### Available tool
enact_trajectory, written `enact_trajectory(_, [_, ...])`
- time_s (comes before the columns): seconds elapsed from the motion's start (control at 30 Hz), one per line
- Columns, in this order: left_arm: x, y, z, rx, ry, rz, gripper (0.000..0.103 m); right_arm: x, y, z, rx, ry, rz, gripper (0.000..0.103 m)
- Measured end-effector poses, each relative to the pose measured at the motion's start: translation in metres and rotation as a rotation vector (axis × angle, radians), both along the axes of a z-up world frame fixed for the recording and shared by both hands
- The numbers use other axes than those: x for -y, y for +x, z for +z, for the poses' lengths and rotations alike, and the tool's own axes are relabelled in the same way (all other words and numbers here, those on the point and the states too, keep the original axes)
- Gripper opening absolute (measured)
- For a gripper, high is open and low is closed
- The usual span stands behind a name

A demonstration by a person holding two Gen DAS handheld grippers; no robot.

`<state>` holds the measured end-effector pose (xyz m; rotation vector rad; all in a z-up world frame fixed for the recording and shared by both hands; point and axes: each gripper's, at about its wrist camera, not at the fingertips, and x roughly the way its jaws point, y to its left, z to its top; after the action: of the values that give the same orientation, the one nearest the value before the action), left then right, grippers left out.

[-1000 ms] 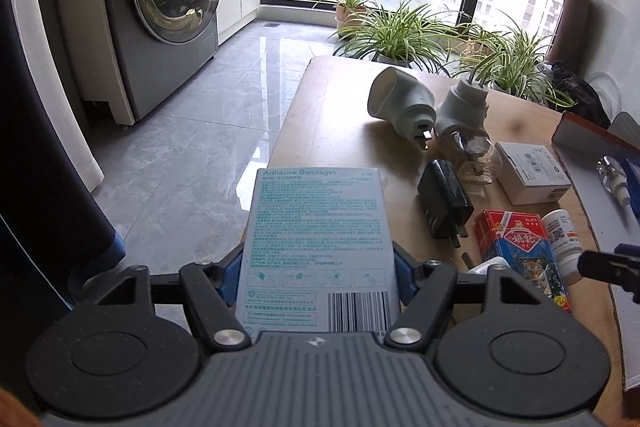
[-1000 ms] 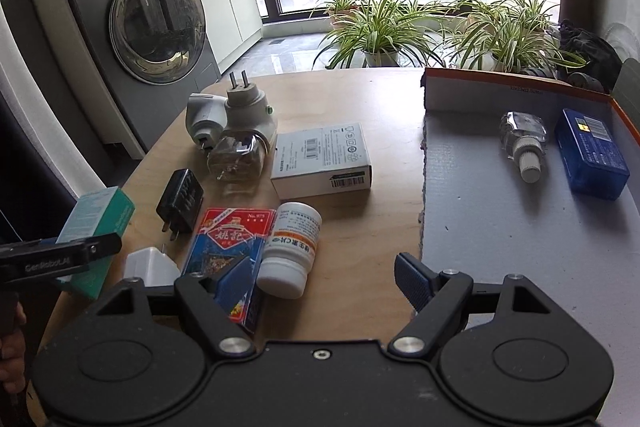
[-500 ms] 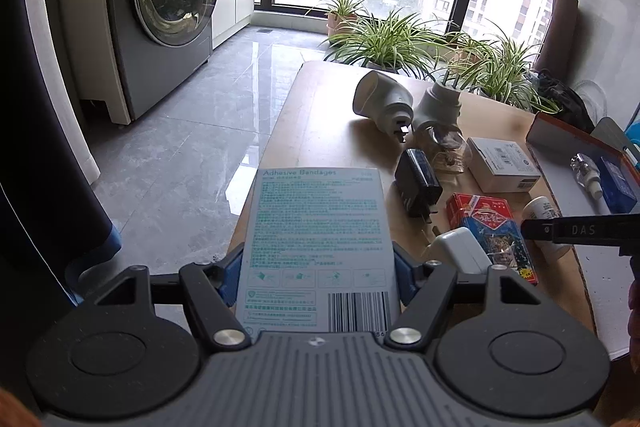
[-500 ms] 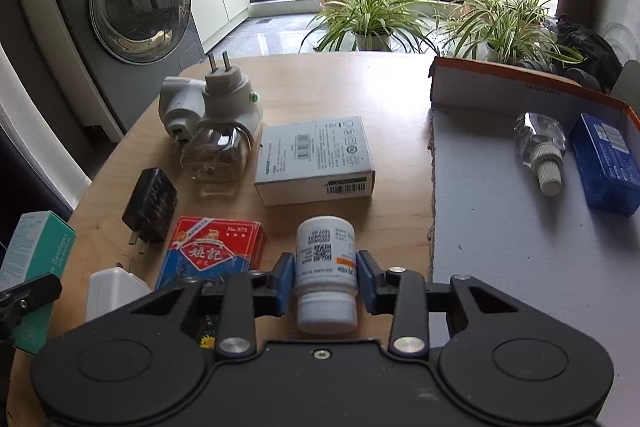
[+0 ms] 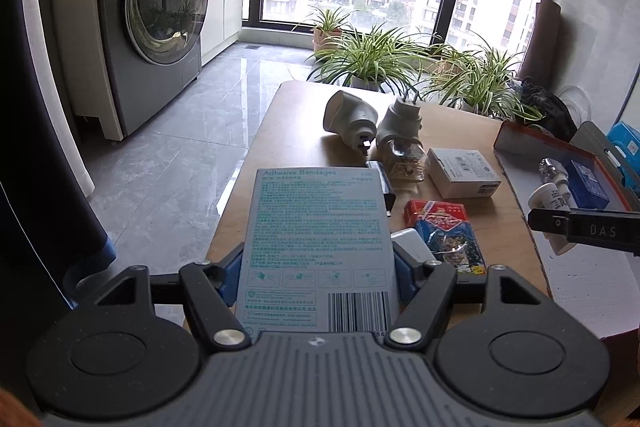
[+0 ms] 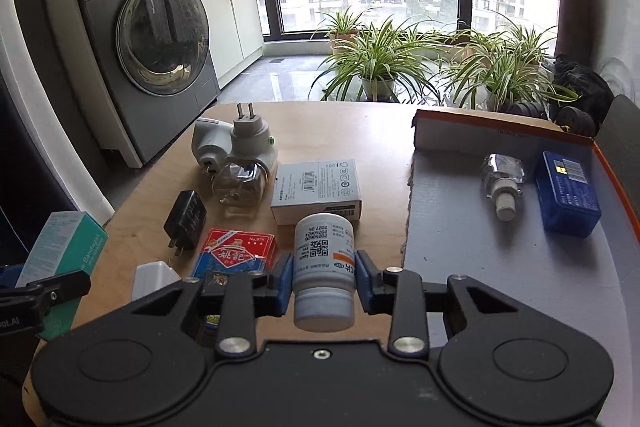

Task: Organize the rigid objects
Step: 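Carry the bandage box and pill bottle with both grippers toward the tray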

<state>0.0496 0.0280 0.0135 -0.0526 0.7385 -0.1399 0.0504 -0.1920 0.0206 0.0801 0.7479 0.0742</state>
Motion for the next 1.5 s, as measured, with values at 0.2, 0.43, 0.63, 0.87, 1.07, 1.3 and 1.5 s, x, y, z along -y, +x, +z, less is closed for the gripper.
enact_trajectory(0.2, [0.023, -0.013, 0.007, 0.004, -0.029, -0.05, 0.072, 0.015, -0.03, 0.011, 0.016, -0.014, -0.029, 0.04])
enact_trajectory(0.43, [0.059, -0.023, 0.011, 0.017, -0.037, -0.136, 0.071, 0.037, -0.058, 0.02, 0.042, -0.024, -0.083, 0.04])
enact_trajectory(0.63, [0.089, -0.028, 0.012, 0.022, -0.045, -0.2, 0.071, 0.056, -0.075, 0.025, 0.053, -0.016, -0.128, 0.04])
enact_trajectory(0.87, [0.12, -0.029, 0.016, 0.039, -0.039, -0.26, 0.072, 0.077, -0.089, 0.028, 0.072, -0.007, -0.18, 0.04])
enact_trajectory(1.07, [0.138, -0.03, 0.021, 0.048, -0.033, -0.29, 0.072, 0.09, -0.097, 0.027, 0.08, -0.003, -0.212, 0.04])
enact_trajectory(1.3, [0.158, -0.03, 0.021, 0.052, -0.027, -0.315, 0.072, 0.102, -0.103, 0.03, 0.094, -0.006, -0.237, 0.04])
enact_trajectory(1.5, [0.168, -0.031, 0.023, 0.055, -0.025, -0.328, 0.072, 0.111, -0.106, 0.031, 0.102, 0.005, -0.254, 0.04])
